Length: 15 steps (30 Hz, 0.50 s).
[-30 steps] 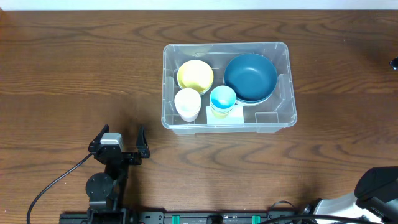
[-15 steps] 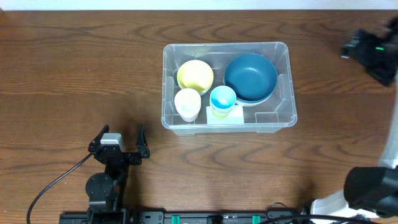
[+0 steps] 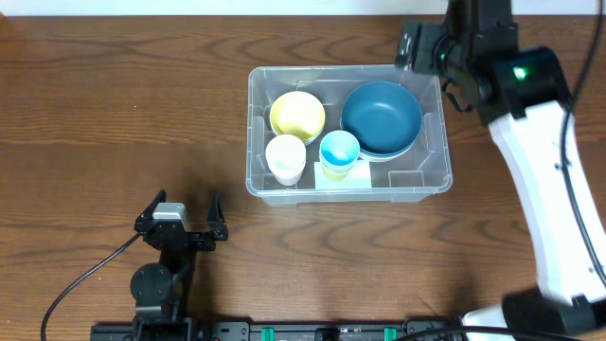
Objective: Pack container
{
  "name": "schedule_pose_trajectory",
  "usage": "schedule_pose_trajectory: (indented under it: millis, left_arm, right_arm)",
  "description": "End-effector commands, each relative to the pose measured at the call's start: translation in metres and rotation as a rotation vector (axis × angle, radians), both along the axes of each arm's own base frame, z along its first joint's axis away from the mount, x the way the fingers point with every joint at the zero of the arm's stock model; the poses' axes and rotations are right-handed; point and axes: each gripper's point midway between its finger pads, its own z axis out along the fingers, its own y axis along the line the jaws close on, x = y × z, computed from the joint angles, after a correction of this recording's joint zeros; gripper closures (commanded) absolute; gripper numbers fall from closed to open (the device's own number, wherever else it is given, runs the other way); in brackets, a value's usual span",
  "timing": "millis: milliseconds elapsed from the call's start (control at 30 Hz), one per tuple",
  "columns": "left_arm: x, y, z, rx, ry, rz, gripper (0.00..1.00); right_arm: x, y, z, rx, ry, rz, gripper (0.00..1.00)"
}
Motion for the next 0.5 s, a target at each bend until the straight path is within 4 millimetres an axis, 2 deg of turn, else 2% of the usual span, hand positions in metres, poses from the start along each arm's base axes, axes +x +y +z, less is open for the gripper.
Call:
schedule_pose_trajectory:
  millis: [0,67,200,367,467]
  left_arm:
    - [-0.001,0.0,-0.015,0.004,0.046,-0.006,0.02]
    - [-0.001,0.0,-0.015,0.004,0.046,-0.006,0.02]
    - [-0.001,0.0,-0.015,0.004,0.046,-0.006,0.02]
    - [-0.001,0.0,-0.015,0.004,0.046,-0.006,0.02]
    - [-0.001,0.0,-0.015,0.004,0.046,-0.006,0.02]
  right_arm:
    - [-0.026,-0.025,0.059,0.003,-0.19,-0.052,0.01]
    - [-0.035,-0.03,0.078,0.046,-0.281,-0.02,0.01]
    - [-0.059,-0.04,0.098,0.085,-0.43,0.078,0.01]
    - [-0.097,-0.07,0.096,0.082,-0.58,0.056,0.01]
    - [-0.121,-0.076,0.086,0.01,-0.695,0.061,0.01]
